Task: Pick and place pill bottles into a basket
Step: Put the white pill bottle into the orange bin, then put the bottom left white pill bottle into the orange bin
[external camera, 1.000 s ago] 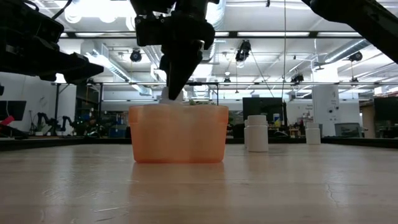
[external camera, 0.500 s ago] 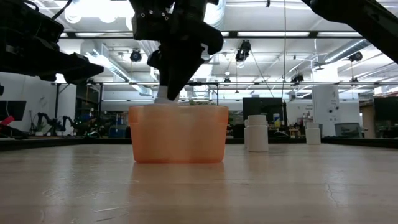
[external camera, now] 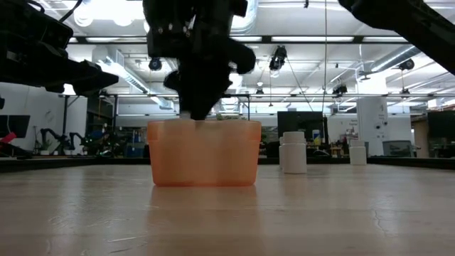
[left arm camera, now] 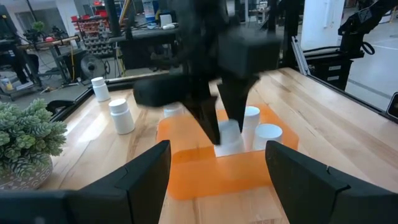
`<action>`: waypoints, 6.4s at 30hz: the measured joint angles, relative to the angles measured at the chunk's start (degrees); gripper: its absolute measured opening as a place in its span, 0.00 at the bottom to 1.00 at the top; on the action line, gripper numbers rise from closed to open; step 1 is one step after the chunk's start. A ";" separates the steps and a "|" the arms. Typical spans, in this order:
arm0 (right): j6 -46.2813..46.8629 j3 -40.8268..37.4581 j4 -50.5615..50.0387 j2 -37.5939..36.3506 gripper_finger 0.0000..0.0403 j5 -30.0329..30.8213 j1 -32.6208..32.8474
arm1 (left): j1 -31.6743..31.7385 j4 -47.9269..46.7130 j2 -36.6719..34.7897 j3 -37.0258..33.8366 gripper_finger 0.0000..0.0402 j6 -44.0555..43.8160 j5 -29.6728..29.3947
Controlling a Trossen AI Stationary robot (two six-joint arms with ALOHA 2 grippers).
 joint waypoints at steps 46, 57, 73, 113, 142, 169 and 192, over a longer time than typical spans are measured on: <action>0.22 0.36 0.10 1.55 0.49 0.11 -0.02 | 0.00 0.03 0.00 0.00 0.61 -0.01 0.01; 0.50 0.38 -2.21 0.76 0.49 0.22 -0.02 | 0.00 0.02 0.00 0.00 0.61 0.00 0.01; 1.17 0.44 -4.70 -3.25 0.49 0.24 -0.03 | 0.00 0.02 0.00 0.00 0.61 -0.01 0.01; 17.62 -11.96 -8.67 -11.82 0.48 -0.42 -2.08 | 0.00 0.03 -0.02 0.00 0.61 0.00 0.01; 9.28 -53.80 15.09 -39.87 0.48 3.13 -5.42 | 0.00 0.05 0.00 0.00 0.61 -0.01 0.00; 7.48 -59.53 20.25 -39.92 0.48 3.08 -9.22 | -0.01 0.01 0.00 0.00 0.61 -0.01 -0.01; 8.05 -59.86 20.74 -39.91 0.48 0.03 -10.84 | 0.00 0.00 0.00 0.00 0.61 0.00 -0.01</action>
